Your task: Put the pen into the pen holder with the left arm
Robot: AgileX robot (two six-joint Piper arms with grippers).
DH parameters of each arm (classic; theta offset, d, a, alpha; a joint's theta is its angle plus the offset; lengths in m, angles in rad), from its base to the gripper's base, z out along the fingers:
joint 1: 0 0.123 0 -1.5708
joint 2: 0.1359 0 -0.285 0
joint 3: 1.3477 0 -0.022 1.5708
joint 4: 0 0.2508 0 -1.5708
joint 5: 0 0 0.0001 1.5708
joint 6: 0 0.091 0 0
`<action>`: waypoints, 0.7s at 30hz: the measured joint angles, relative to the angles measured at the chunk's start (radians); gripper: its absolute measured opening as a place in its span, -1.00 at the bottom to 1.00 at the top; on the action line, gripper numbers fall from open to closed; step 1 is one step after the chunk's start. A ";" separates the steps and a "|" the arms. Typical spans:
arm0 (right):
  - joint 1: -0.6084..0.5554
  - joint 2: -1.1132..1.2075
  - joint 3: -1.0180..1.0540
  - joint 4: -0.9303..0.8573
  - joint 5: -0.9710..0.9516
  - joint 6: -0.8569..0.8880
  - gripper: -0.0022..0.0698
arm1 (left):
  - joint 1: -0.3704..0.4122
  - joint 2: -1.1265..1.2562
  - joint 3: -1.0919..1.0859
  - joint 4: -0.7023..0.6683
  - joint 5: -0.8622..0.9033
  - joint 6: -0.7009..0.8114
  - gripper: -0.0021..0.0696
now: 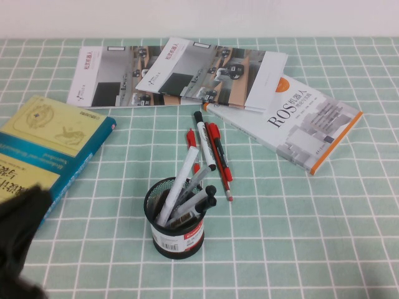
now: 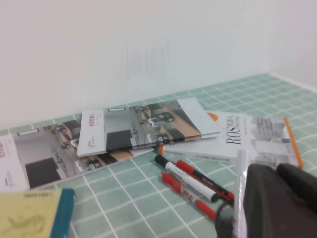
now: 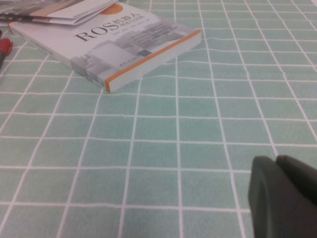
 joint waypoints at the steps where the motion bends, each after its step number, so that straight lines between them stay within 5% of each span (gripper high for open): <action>1: 0.000 0.000 0.000 0.000 0.000 0.000 -1.00 | 0.000 -0.043 0.026 0.000 0.006 -0.012 -0.94; 21: 0.000 0.000 0.000 0.000 0.000 0.000 -1.00 | 0.000 -0.195 0.127 0.025 0.175 -0.101 -0.94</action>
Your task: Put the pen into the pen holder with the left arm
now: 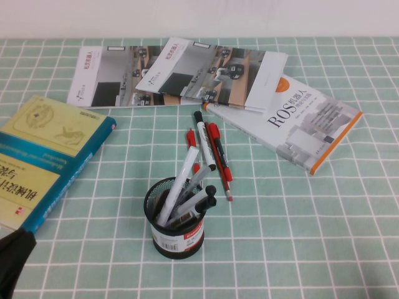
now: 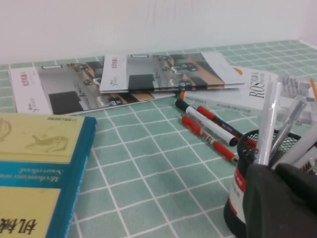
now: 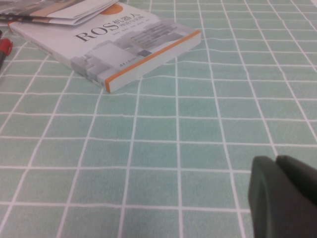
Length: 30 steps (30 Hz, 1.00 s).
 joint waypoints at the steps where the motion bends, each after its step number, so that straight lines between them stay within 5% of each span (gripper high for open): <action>1: 0.000 0.000 0.000 0.000 0.000 0.000 -1.00 | 0.002 0.000 0.000 0.005 0.002 0.002 -0.94; 6: 0.000 0.000 0.000 0.000 0.000 0.000 -1.00 | 0.093 -0.053 0.003 -0.091 0.038 0.134 -0.95; 11: 0.000 0.000 0.000 0.000 0.000 0.000 -1.00 | 0.312 -0.187 0.048 -0.301 0.028 0.344 -0.95; 15: 0.000 0.000 0.000 0.000 0.000 0.000 -1.00 | 0.414 -0.261 0.096 -0.377 0.009 0.395 -0.95; 30: 0.000 0.000 0.000 0.000 0.000 0.000 -1.00 | 0.463 -0.263 0.199 -0.502 -0.026 0.460 -0.95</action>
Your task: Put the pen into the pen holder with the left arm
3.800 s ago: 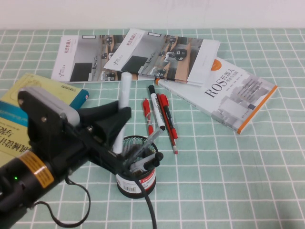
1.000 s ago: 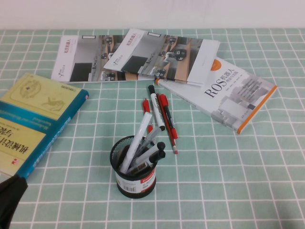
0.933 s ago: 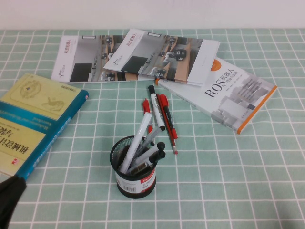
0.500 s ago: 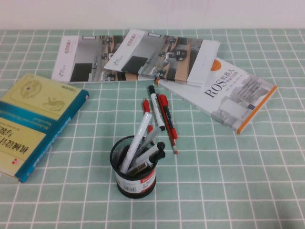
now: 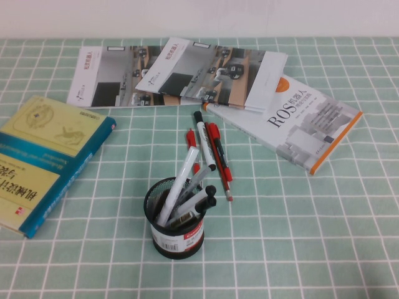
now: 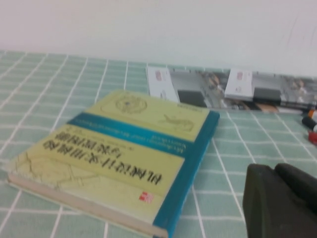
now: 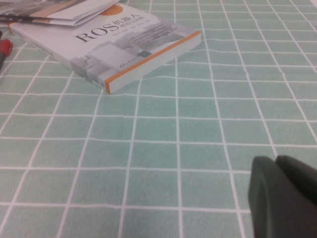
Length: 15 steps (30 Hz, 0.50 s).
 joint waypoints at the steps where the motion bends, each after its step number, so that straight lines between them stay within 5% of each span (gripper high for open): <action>1: 0.000 0.000 0.000 0.000 0.000 0.000 -1.00 | 0.000 0.000 0.000 -0.002 0.010 0.000 -0.95; 15: 0.000 0.000 0.000 0.000 0.000 0.000 -1.00 | 0.000 0.000 0.000 0.008 0.217 0.008 -0.95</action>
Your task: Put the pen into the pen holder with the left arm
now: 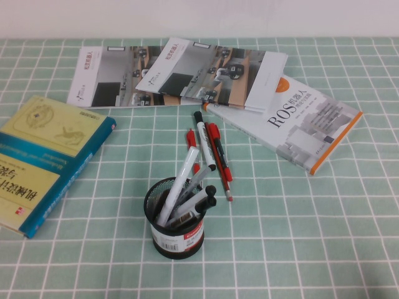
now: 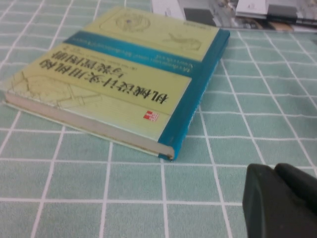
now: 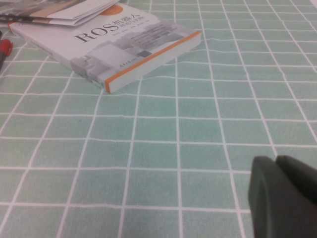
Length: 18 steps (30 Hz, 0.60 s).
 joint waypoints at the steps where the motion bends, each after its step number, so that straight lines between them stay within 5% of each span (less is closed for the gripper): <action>1: 0.000 0.000 0.000 0.000 0.000 0.000 -1.00 | 0.000 0.000 -0.002 0.000 0.005 0.000 -0.95; 18: 0.000 0.000 0.000 0.000 0.000 0.000 -1.00 | 0.000 -0.002 -0.004 0.000 0.017 0.000 -0.95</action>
